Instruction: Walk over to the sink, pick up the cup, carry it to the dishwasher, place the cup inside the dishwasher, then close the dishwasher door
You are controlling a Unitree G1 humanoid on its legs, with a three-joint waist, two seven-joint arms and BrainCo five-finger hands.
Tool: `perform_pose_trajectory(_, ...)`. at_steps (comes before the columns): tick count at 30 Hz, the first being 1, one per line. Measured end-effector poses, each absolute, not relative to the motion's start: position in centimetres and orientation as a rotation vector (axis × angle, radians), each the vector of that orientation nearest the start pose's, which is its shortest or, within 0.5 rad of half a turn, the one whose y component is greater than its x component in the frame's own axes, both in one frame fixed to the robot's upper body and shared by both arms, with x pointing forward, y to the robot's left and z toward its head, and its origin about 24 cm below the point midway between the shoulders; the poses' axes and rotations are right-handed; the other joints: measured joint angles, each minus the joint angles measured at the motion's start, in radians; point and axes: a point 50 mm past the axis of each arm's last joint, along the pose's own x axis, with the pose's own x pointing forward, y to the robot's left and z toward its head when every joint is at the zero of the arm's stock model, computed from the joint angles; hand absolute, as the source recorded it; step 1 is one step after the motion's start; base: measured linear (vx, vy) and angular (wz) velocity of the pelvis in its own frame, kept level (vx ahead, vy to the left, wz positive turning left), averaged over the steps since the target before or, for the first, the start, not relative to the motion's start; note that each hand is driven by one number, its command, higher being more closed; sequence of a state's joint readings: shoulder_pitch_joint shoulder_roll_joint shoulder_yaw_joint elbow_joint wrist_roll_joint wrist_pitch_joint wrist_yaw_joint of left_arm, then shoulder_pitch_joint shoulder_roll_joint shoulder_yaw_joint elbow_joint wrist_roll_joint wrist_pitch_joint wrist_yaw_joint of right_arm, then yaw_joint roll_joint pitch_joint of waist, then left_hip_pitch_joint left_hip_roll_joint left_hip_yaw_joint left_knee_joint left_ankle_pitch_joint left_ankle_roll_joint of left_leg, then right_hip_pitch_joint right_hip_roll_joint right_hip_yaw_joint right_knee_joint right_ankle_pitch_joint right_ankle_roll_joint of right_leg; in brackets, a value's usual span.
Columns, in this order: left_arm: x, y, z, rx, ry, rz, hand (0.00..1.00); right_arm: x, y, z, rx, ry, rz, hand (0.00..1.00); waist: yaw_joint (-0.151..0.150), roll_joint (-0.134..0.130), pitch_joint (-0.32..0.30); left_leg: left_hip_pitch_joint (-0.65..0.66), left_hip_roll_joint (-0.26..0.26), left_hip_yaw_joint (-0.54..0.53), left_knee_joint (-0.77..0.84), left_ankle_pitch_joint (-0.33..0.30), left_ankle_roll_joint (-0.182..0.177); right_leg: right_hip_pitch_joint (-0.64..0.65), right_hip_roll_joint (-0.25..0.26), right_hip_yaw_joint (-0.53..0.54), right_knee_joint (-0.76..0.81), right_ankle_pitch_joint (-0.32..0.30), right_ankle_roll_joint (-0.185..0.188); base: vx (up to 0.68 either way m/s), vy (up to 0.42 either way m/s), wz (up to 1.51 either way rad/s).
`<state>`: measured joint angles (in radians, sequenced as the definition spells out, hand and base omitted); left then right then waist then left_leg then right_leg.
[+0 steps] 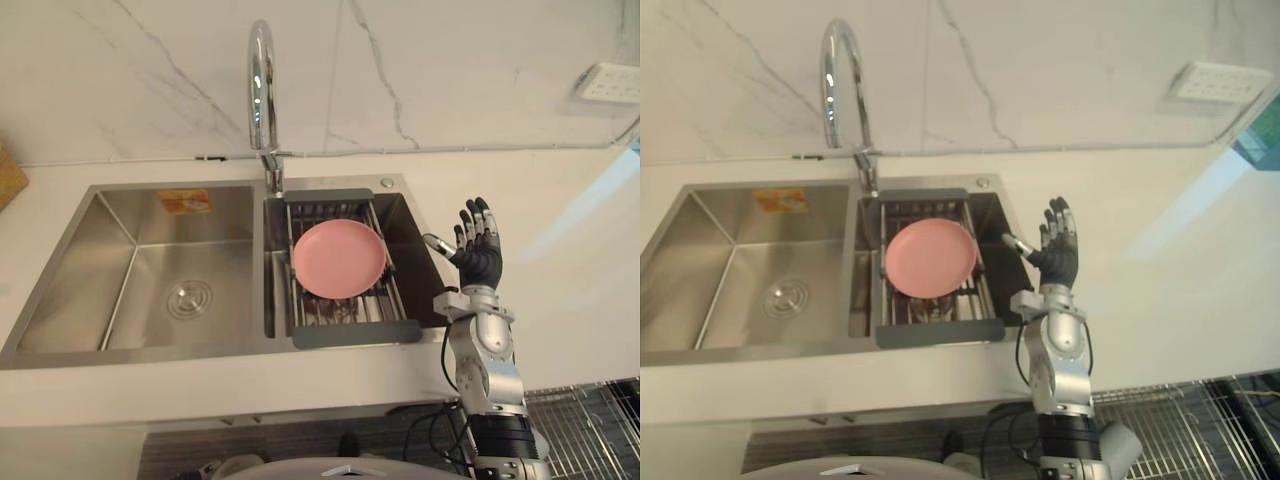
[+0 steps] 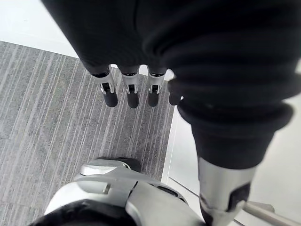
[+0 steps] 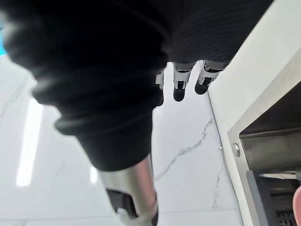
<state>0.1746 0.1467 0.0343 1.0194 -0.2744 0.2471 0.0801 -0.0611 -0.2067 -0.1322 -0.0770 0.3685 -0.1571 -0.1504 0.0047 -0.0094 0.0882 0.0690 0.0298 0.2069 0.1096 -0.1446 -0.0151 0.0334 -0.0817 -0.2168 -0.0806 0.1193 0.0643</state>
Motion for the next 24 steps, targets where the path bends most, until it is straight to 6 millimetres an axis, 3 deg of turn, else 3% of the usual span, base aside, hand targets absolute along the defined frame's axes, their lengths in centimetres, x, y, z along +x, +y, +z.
perform_pose_trajectory(4, 3.6, 21.2, -17.0, -0.136, 1.425, 0.365, 0.00, 25.0, -22.4, 11.3, 0.161, -0.371, -0.210, 0.00, -0.010, -0.004, 0.000, 0.021, 0.000, 0.033, -0.026, 0.005, -0.003, -0.001, 0.003, 0.025, -0.001, 0.002, 0.002, 0.01, -0.005, -0.22)
perform_pose_trajectory(8, 3.7, 21.6, -17.0, -0.138, 1.419, 0.355, 0.00, 24.2, -22.9, 11.3, 0.099, -0.375, -0.190, 0.00, -0.015, -0.021, -0.006, 0.023, 0.000, 0.043, -0.031, 0.005, -0.002, -0.006, 0.005, 0.033, -0.007, 0.001, 0.003, 0.00, 0.007, -0.09)
perform_pose_trajectory(12, 3.8, 21.6, -16.9, -0.133, 1.410, 0.348, 0.00, 24.1, -23.3, 11.8, -0.060, -0.373, -0.129, 0.00, -0.015, -0.024, -0.006, 0.039, 0.002, 0.058, -0.051, 0.010, -0.002, -0.006, 0.010, 0.044, -0.007, 0.000, 0.003, 0.01, -0.001, -0.09)
perform_pose_trajectory(17, 3.7, 21.8, -16.9, -0.125, 1.415, 0.345, 0.00, 23.3, -23.3, 14.6, -0.327, -0.422, 0.062, 0.00, -0.025, -0.033, -0.010, 0.042, 0.007, 0.089, -0.059, 0.011, -0.003, -0.033, 0.019, 0.067, -0.005, 0.004, -0.001, 0.04, -0.003, -0.16)
perform_pose_trajectory(24, 3.7, 22.4, -16.8, -0.111, 1.420, 0.339, 0.00, 23.3, -23.5, 14.9, -0.555, -0.373, 0.155, 0.00, -0.039, -0.064, -0.016, 0.043, 0.005, 0.096, -0.057, 0.011, -0.003, -0.035, 0.018, 0.069, -0.007, 0.010, -0.001, 0.00, 0.002, -0.05)
